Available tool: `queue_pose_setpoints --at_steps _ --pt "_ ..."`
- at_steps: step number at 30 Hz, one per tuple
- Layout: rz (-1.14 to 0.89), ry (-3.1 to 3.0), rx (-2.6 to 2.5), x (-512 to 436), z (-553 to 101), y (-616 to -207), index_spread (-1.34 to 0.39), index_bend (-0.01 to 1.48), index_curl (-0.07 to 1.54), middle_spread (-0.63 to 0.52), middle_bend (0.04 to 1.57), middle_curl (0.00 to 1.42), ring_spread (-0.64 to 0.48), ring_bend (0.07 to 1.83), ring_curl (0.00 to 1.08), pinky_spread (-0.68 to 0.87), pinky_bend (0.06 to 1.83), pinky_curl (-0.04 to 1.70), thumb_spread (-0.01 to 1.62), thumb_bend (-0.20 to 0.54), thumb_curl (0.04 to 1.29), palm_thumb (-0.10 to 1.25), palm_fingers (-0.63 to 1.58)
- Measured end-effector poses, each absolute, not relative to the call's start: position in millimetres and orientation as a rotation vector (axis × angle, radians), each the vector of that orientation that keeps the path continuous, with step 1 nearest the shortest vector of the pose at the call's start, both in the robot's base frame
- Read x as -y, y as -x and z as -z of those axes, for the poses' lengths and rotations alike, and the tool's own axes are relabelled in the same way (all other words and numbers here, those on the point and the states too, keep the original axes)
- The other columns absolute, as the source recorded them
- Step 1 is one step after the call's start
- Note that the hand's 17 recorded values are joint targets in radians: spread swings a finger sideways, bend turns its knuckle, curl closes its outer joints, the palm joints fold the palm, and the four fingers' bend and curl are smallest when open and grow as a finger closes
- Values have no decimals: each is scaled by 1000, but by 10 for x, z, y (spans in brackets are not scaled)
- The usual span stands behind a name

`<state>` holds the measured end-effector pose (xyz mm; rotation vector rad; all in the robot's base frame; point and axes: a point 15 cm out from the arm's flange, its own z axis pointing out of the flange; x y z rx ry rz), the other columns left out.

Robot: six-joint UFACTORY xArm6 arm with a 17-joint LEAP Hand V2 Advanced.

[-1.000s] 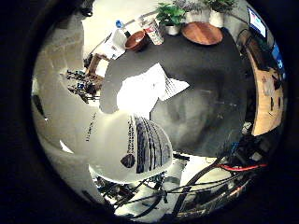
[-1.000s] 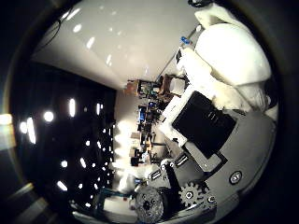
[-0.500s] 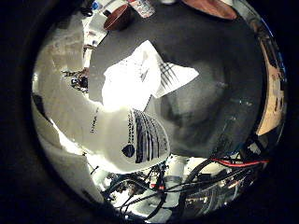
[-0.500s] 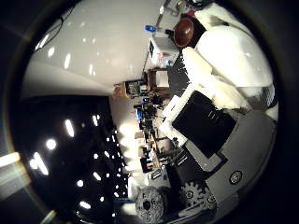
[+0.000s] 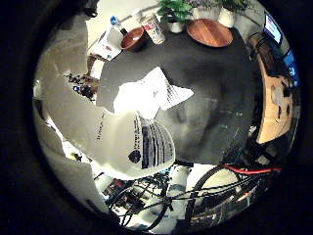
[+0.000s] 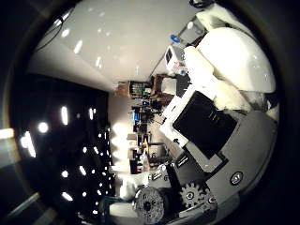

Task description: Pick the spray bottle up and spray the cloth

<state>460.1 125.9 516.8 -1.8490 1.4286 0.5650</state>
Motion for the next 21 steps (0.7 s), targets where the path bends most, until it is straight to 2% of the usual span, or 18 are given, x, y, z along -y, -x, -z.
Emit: queue_pose_setpoints --at_steps 9,21 --pt "-574 1903 -1333 -1568 -5012 -4558 -254 1191 693 -218 1251 940 -200 1469 656 -274 1341 688 1047 -6 1142 1020 1169" --pt "-630 1989 -1304 -2230 -4347 -4594 -256 1189 696 -221 1248 945 -200 1470 656 -279 1340 689 1048 -6 1141 1020 1169"
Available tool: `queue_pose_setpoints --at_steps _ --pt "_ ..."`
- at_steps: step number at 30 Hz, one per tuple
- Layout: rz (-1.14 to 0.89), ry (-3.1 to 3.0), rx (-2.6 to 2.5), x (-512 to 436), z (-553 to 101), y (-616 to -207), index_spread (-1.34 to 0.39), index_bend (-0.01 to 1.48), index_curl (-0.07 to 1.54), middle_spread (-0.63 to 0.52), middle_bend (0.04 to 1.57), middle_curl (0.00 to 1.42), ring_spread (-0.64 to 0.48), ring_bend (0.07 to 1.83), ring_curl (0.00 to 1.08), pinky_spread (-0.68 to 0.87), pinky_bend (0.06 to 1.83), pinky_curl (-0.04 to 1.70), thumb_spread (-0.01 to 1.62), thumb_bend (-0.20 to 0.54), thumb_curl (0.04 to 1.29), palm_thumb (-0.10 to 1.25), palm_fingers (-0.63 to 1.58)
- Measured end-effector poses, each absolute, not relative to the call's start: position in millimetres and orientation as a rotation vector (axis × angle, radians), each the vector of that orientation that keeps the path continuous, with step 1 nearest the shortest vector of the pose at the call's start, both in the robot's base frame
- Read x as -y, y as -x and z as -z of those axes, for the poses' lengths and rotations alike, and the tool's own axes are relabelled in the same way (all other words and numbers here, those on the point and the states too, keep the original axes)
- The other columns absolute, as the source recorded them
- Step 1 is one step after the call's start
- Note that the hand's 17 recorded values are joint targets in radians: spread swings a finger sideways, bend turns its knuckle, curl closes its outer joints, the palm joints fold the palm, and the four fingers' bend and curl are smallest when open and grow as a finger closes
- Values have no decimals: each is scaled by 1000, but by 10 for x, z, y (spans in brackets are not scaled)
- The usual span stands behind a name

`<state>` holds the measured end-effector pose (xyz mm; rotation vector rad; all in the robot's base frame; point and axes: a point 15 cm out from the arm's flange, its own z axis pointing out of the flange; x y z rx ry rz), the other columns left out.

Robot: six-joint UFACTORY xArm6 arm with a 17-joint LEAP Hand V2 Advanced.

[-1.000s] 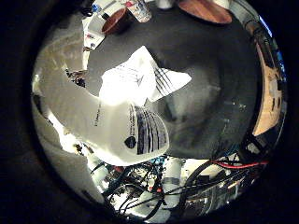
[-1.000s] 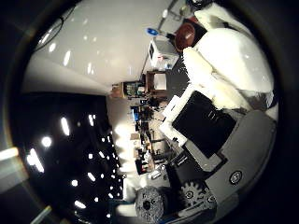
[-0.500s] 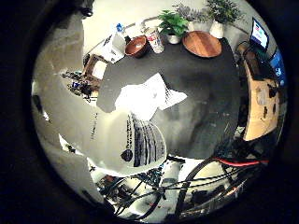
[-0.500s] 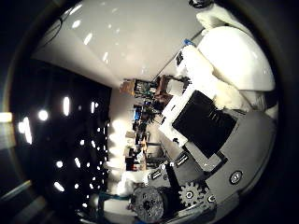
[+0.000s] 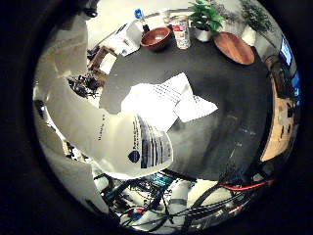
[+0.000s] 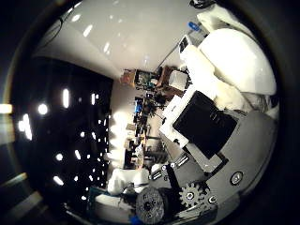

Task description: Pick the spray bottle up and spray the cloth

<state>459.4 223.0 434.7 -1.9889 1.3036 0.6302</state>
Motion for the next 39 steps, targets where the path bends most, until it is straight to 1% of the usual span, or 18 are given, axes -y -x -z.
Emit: queue_pose_setpoints --at_steps 5,13,18,23,26,33,39 --pt "-641 2016 -1268 -2494 -4314 -4546 -256 1188 697 -221 1247 946 -200 1470 656 -280 1340 689 1048 -6 1140 1020 1170" --pt "-585 2043 -1139 -2720 -4715 -4300 -256 1188 698 -221 1246 947 -200 1470 656 -280 1339 690 1050 -6 1140 1018 1170" --pt "-499 2038 -1098 -2807 -4864 -4323 -256 1187 698 -222 1245 948 -200 1470 656 -280 1339 690 1055 -6 1140 1017 1170" --pt "-466 2078 -957 -3082 -4916 -4198 -256 1187 699 -222 1245 948 -200 1469 655 -280 1341 690 1060 -7 1135 1006 1170" --pt "-396 2058 -887 -3212 -4983 -4274 -256 1187 699 -222 1244 949 -200 1469 655 -280 1343 689 1062 -6 1133 1004 1170" --pt "-262 2034 -800 -3501 -4835 -4394 -256 1187 699 -222 1245 949 -200 1467 656 -279 1345 687 1065 -6 1130 1004 1169" --pt "-168 2045 -714 -3922 -4618 -4392 -256 1190 700 -222 1247 950 -204 1461 661 -279 1345 686 1073 -6 1124 997 1166"
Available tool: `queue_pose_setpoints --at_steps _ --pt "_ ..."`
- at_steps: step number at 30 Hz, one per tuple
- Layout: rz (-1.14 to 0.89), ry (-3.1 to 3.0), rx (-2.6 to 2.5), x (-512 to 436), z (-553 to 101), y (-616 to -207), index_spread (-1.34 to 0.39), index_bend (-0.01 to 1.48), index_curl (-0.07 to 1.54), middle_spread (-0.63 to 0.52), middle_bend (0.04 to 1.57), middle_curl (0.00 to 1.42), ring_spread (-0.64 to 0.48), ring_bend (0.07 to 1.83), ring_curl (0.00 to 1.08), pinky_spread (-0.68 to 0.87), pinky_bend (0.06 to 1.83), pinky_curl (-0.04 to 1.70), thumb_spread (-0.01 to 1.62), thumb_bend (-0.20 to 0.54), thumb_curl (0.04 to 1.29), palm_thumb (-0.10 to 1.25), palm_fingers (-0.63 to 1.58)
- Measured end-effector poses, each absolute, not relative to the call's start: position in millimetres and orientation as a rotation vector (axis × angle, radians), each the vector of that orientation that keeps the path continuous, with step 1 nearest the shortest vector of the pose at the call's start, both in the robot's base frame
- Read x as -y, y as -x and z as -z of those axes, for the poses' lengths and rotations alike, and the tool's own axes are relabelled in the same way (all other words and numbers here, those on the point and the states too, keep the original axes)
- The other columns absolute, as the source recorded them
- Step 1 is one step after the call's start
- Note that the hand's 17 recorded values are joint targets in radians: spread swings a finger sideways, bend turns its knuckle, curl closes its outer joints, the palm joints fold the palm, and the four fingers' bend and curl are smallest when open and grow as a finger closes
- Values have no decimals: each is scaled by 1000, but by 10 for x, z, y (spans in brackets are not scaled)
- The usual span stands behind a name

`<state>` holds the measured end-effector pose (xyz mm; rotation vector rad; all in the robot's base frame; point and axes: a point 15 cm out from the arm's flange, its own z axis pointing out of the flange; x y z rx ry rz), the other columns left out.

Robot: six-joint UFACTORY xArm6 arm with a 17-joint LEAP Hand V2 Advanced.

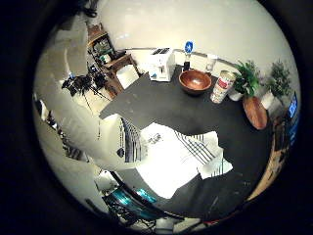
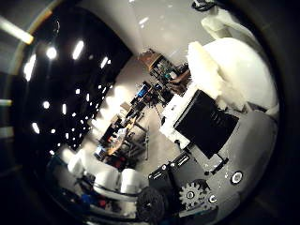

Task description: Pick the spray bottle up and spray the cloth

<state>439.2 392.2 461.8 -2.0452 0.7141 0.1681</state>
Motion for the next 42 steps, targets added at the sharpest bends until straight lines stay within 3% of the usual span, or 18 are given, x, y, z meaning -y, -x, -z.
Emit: queue_pose_setpoints --at_steps 10,23,36,39,42 --pt "-200 1983 -581 -4609 -4352 -4461 -258 1185 702 -221 1248 949 -204 1453 665 -279 1344 687 1085 -6 1118 989 1165" --pt "-211 1943 -579 -4704 -3937 -5186 -259 1182 705 -220 1245 943 -205 1451 668 -278 1340 686 1091 -6 1103 978 1165" --pt "-405 1893 -540 -4935 -3514 -5098 -258 1180 703 -219 1241 940 -206 1440 667 -283 1339 680 1088 -7 1098 970 1162" --pt "-412 1880 -543 -4963 -3539 -5085 -259 1169 703 -218 1209 925 -216 1396 654 -296 1333 665 1038 -46 1031 842 1137" --pt "-415 1856 -529 -5036 -3693 -5017 -311 929 653 -213 1172 848 -231 1351 605 -401 1232 592 954 -56 890 699 1099"
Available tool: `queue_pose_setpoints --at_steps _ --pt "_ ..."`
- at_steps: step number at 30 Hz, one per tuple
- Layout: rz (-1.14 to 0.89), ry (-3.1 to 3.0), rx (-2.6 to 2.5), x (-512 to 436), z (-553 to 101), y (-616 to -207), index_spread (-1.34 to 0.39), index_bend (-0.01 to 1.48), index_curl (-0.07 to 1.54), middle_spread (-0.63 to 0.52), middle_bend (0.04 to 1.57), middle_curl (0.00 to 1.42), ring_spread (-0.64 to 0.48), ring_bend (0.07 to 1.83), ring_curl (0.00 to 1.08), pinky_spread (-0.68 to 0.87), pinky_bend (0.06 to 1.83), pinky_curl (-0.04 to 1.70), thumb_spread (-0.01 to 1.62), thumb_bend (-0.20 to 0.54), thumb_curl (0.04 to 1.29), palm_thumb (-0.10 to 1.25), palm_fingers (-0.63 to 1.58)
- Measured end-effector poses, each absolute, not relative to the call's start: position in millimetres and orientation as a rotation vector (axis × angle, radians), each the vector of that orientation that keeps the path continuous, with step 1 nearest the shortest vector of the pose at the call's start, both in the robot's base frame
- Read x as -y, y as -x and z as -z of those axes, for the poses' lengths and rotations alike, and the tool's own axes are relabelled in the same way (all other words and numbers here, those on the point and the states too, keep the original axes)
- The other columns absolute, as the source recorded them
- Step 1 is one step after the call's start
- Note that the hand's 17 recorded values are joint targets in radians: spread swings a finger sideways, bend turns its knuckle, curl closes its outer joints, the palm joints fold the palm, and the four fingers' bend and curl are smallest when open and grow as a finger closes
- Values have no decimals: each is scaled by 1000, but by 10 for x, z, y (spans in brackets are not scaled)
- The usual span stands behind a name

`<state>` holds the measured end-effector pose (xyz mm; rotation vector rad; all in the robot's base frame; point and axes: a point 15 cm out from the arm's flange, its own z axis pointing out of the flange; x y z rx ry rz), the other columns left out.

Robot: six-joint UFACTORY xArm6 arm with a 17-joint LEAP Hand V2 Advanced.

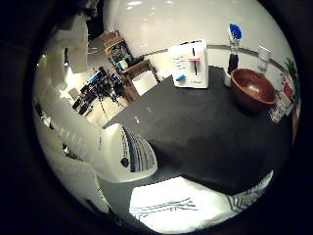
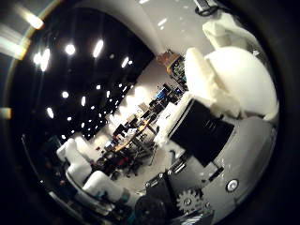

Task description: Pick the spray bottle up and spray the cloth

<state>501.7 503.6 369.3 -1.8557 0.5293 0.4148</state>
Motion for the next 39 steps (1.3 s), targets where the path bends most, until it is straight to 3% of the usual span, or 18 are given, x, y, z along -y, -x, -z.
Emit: queue_pose_setpoints --at_steps 3,4,8,11,16,25,39 --pt "-396 1862 -508 -5046 -3805 -4973 -394 667 607 -218 1095 775 -250 1258 545 -500 1135 527 894 -44 798 662 979" --pt "-391 1873 -504 -5038 -3806 -4965 -426 607 605 -215 1009 743 -247 1203 536 -465 1136 534 922 -40 754 645 793" --pt "-365 1950 -480 -5006 -3738 -4904 -452 599 576 -153 676 609 -71 974 436 -14 1106 523 1019 -40 615 545 270" --pt "-367 1963 -486 -5001 -3747 -4887 -399 557 525 -70 553 525 116 821 345 315 1084 471 1030 -35 544 499 132" --pt "-340 2013 -488 -4920 -3814 -4851 -364 480 451 -10 429 429 240 646 250 569 992 370 1014 -35 465 447 117" --pt "-256 2165 -567 -4501 -3818 -4882 -384 370 389 -8 290 355 275 499 197 657 856 258 993 -27 425 448 203" --pt "22 2408 -733 -3613 -4162 -4768 -504 318 360 -69 203 326 283 319 166 656 610 142 966 -30 438 493 349"
